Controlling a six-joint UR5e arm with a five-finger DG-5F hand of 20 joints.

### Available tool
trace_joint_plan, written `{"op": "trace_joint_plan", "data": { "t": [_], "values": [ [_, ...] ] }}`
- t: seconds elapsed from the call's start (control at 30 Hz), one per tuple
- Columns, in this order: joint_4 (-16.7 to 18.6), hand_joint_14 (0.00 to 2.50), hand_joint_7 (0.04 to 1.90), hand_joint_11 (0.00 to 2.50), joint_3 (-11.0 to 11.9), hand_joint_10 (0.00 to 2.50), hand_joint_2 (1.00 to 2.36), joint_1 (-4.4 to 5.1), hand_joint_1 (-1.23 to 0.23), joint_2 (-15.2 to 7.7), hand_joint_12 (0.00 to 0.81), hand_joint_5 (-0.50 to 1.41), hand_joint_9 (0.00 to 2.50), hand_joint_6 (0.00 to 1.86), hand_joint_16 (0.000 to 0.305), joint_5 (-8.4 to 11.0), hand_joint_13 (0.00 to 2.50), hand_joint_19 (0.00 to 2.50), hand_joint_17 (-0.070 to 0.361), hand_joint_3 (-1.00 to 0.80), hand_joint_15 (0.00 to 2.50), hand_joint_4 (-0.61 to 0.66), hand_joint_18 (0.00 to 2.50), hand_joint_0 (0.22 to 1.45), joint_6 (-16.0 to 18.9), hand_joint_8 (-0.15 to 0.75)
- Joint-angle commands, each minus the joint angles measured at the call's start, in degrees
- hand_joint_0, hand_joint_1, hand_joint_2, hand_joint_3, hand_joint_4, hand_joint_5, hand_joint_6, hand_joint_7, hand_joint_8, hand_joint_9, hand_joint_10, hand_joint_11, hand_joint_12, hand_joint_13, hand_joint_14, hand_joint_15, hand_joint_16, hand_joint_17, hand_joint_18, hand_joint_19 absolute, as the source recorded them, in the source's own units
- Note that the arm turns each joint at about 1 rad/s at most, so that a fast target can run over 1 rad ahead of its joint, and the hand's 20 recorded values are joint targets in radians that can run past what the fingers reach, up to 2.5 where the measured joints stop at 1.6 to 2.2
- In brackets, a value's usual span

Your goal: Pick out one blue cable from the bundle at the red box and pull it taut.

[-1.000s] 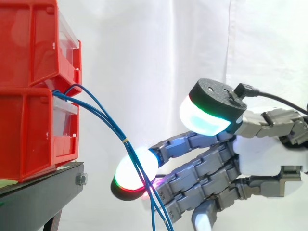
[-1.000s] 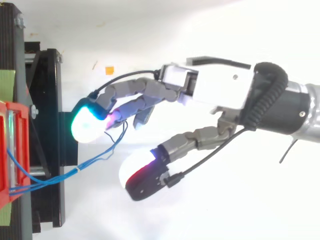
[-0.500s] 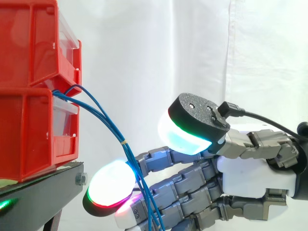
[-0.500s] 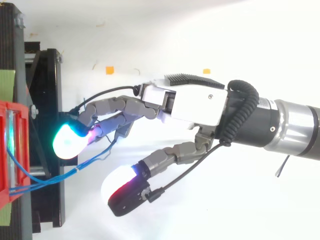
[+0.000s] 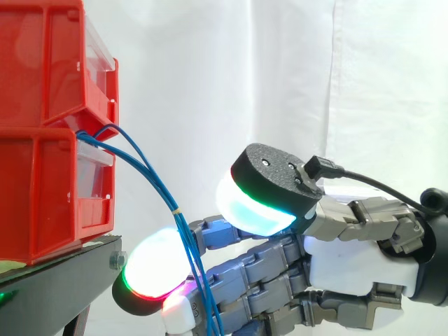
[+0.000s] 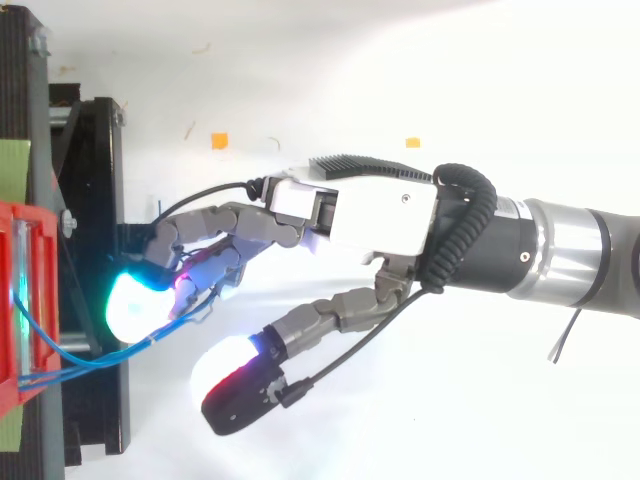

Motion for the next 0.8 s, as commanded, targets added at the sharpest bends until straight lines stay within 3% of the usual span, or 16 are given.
{"op": "trace_joint_plan", "data": {
  "t": [0.0, 0.2, 0.77],
  "values": [
    [0.77, 0.02, 0.98, 0.37, 0.00, 0.02, 1.01, -0.04, -0.66, -0.03, 0.337, -0.12, 0.84, 0.50, 0.046, -0.16, 0.76, 0.82, 0.103, -0.39, 0.41, 0.25, 0.75, 0.61, -0.10, 0.268],
    [2.17, 0.02, 1.04, 0.40, 0.00, 0.01, 1.01, -0.13, -0.66, -0.03, 0.337, -0.11, 0.88, 0.50, 0.047, -1.74, 0.80, 0.83, 0.105, -0.38, 0.43, 0.24, 0.80, 0.63, -0.10, 0.271],
    [3.49, 0.02, 1.13, 0.46, 0.00, 0.02, 1.01, -0.30, -0.67, -0.03, 0.339, -0.09, 0.96, 0.50, 0.046, -2.71, 0.86, 0.85, 0.104, -0.38, 0.47, 0.21, 0.85, 0.65, -0.18, 0.277]
  ]
}}
